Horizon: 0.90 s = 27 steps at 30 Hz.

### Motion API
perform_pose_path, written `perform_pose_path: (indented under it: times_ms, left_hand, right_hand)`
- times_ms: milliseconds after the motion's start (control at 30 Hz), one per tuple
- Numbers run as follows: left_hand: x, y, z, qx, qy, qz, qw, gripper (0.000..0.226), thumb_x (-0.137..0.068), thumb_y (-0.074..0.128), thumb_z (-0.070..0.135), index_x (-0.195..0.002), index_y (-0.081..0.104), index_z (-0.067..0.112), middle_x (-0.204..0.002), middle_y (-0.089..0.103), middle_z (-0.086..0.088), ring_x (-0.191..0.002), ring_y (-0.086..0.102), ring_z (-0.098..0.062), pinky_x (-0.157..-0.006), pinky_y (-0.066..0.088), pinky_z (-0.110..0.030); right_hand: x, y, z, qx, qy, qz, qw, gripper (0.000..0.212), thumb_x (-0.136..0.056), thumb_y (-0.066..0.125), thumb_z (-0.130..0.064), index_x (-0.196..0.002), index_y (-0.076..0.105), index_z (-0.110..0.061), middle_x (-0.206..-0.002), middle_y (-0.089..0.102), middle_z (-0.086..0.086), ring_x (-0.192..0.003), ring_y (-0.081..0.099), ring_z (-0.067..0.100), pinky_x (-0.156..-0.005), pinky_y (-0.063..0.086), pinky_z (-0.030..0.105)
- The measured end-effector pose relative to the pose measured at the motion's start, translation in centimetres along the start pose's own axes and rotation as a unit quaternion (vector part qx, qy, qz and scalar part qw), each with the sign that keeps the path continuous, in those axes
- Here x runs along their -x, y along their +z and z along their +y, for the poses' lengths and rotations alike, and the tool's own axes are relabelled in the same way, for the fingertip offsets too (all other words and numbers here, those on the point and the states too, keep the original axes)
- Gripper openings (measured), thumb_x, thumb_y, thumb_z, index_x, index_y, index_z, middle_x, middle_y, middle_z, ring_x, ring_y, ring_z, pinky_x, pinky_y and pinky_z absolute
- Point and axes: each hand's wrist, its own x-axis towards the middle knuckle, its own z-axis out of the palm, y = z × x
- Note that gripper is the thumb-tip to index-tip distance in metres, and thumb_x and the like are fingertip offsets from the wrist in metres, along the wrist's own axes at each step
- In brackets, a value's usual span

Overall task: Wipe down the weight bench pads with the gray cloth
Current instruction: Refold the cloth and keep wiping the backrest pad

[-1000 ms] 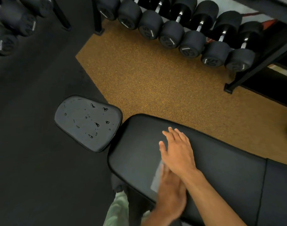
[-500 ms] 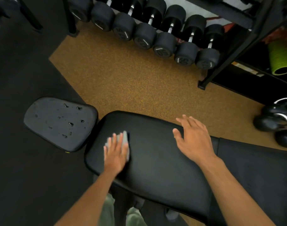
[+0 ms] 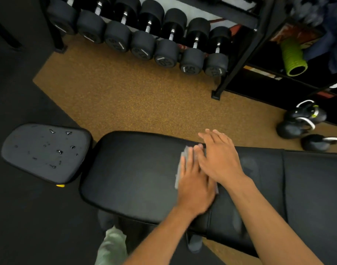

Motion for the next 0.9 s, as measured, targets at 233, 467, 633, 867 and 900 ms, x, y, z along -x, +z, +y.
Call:
perform_pose_path:
  times_ms: [233,467,633,867,900]
  left_hand:
    - [11.7,0.5,-4.3,0.014,0.024,-0.005,1.0,0.054,-0.112,0.017,0.044,-0.166,0.017,0.034,-0.174,0.011,0.012,-0.162,0.007,-0.017,-0.129,0.008,-0.039]
    - [4.0,-1.3,-9.2,0.125,-0.33,0.021,0.936,0.057,-0.11,0.016,0.054,-0.164,0.01,0.036,-0.176,0.008,0.003,-0.162,-0.005,-0.019,-0.13,-0.003,-0.044]
    - [-3.6,-2.2,1.7,0.157,-0.176,-0.032,0.971,0.056,-0.11,0.014,0.05,-0.165,0.011,0.038,-0.175,0.006,0.003,-0.161,-0.008,-0.022,-0.129,-0.001,-0.053]
    - [2.3,2.0,14.1,0.175,-0.017,-0.083,0.981,0.063,-0.096,0.046,0.043,-0.146,0.053,0.005,-0.148,0.057,-0.016,-0.141,0.05,-0.036,-0.118,0.039,-0.055]
    - [4.2,1.9,14.8,0.159,0.048,-0.076,0.983,0.051,-0.105,0.039,0.038,-0.146,0.054,0.011,-0.149,0.057,-0.011,-0.143,0.048,-0.031,-0.12,0.036,-0.055]
  right_hand:
    - [2.7,-2.7,1.7,-0.022,-0.016,-0.004,1.0,0.057,-0.104,0.043,-0.044,-0.153,0.042,-0.017,-0.16,0.041,0.007,-0.153,0.024,0.026,-0.126,0.012,0.039]
    - [6.8,-4.9,3.9,-0.05,-0.025,0.014,0.998,0.058,-0.105,0.039,-0.047,-0.155,0.038,-0.02,-0.164,0.033,0.006,-0.155,0.018,0.023,-0.128,0.007,0.037]
    - [8.6,-6.6,5.3,-0.072,-0.025,0.043,0.996,0.058,-0.105,0.035,-0.049,-0.155,0.039,-0.019,-0.164,0.033,0.006,-0.155,0.019,0.023,-0.128,0.009,0.039]
    - [9.6,-9.7,8.1,-0.099,0.006,0.1,0.99,0.053,-0.105,0.034,-0.049,-0.15,0.047,-0.024,-0.16,0.041,0.005,-0.153,0.024,0.022,-0.127,0.013,0.039]
    - [9.5,-9.8,8.4,-0.105,0.005,0.099,0.99,0.05,-0.106,0.036,-0.048,-0.15,0.047,-0.027,-0.16,0.041,0.004,-0.154,0.023,0.022,-0.126,0.012,0.038]
